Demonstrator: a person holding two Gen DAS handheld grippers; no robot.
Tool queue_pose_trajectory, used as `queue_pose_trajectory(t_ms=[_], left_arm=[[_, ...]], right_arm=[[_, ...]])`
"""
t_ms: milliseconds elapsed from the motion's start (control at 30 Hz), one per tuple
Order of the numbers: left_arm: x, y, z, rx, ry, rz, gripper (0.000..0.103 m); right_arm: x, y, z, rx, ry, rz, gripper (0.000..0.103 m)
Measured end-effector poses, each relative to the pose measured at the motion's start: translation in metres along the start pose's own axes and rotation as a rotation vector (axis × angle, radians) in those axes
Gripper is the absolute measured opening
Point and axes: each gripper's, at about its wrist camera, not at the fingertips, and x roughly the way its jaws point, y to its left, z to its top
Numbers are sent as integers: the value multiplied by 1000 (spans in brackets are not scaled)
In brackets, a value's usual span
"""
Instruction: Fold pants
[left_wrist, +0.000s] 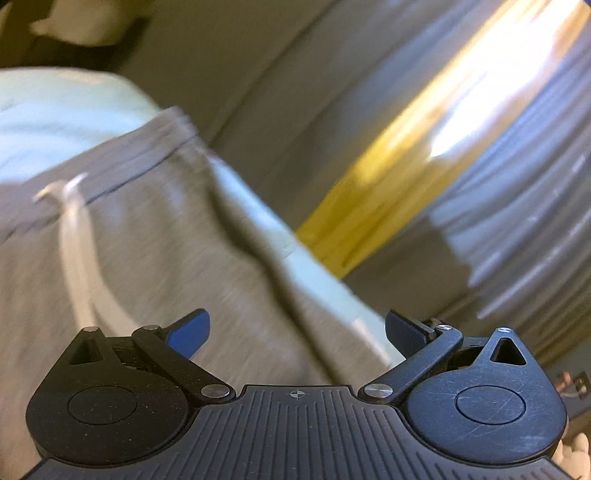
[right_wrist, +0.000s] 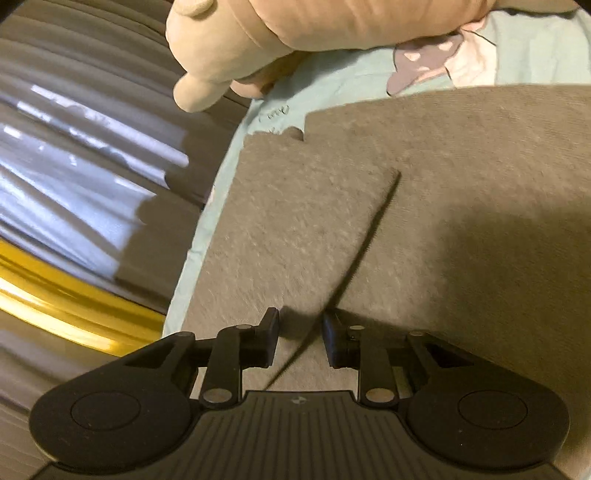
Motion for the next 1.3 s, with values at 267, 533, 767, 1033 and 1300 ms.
queue_pose_trajectory(t_ms=[267,533,767,1033,1300], left_arm=[[110,9,46,-160,189,38,68],[134,14,47,-145,211,96,10],[31,-13,72,-59,104,-85,9],[-134,26,24,-12,51,-203,9],[-143,110,-75,-104,207,52,10]], right_arm=[[7,-4,7,-18,11,49,19],[20,-2,16,-1,13,40,16],[-8,36,43,-121,1,70,4],[-127,34,79,-276,-85,168,4],[-113,-54,59,-178,96,-61,5]])
